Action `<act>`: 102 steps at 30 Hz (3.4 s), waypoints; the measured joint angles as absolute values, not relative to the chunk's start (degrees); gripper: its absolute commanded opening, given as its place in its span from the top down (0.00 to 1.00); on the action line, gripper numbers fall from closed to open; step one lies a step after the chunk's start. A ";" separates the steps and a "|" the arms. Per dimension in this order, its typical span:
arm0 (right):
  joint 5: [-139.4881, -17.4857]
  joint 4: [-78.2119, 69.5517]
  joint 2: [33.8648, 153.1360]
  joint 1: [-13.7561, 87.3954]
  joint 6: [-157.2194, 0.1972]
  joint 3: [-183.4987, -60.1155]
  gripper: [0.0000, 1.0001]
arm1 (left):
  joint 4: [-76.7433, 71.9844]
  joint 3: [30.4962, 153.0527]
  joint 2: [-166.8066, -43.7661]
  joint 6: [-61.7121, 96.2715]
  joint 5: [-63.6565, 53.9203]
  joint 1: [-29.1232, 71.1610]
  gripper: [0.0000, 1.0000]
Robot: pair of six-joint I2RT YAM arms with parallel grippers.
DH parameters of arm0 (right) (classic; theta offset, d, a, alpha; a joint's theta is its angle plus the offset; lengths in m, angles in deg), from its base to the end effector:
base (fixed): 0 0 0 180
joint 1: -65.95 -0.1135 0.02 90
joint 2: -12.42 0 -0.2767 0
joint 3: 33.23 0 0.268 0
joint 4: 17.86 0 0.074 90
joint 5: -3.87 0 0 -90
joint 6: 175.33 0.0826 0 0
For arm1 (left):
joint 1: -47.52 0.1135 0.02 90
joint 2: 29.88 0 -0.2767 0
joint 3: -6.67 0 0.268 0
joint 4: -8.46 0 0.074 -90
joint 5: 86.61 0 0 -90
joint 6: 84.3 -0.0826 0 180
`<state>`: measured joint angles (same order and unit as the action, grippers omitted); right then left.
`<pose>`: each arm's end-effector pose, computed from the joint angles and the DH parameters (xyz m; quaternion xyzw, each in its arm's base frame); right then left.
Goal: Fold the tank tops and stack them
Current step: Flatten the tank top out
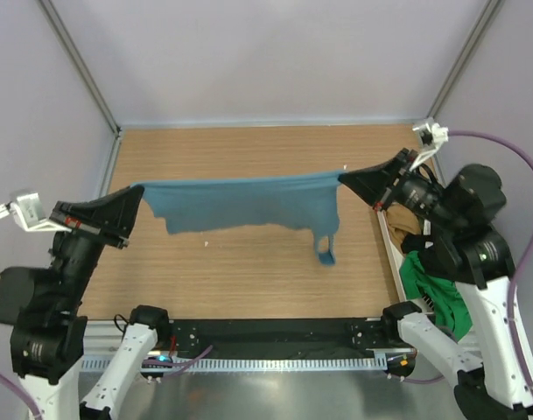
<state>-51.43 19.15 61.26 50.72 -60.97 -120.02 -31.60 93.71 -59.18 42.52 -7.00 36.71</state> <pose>0.1720 0.0956 0.4890 -0.1586 0.6842 0.4272 0.5694 0.0656 -0.0277 0.5227 -0.0610 0.5890 -0.3735 0.7140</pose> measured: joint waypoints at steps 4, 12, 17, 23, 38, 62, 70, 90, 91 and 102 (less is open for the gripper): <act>-49.81 19.17 57.19 50.68 -60.70 -120.56 0.99 | -31.27 94.83 -58.35 42.82 -7.57 36.71 1.00; -55.82 19.41 72.08 50.68 -60.68 -120.15 0.99 | -28.69 86.52 -68.69 44.64 -3.59 36.71 1.00; -61.13 15.50 90.83 50.70 -59.24 -117.20 0.97 | -19.38 73.12 -82.00 46.21 0.52 36.71 1.00; -67.41 10.87 115.53 50.70 -56.75 -123.82 0.27 | -6.02 69.56 -110.70 48.42 6.75 36.86 0.68; -81.55 9.49 116.67 51.88 -58.63 -125.22 0.57 | -4.30 79.77 -117.58 50.28 9.61 37.52 0.33; -100.28 14.76 124.91 57.26 -50.34 -121.11 0.76 | -8.58 72.31 -111.02 48.73 5.66 37.52 0.35; -98.23 12.64 116.99 57.19 -53.23 -117.50 0.57 | -9.96 77.80 -119.81 47.70 3.38 37.52 0.35; -77.61 15.78 135.29 50.94 -60.07 -137.79 0.47 | -13.56 88.92 -135.42 45.53 -1.19 37.52 0.25; -77.22 16.05 136.21 50.90 -60.16 -138.53 0.50 | -13.61 89.56 -135.77 45.38 -1.19 37.52 0.27; -77.31 17.40 140.05 50.92 -61.01 -143.27 0.77 | -14.05 95.46 -142.94 44.14 -1.69 37.52 0.40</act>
<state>-77.31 17.40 140.05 50.92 -61.01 -143.27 -14.05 95.46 -142.94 44.14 -1.69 37.52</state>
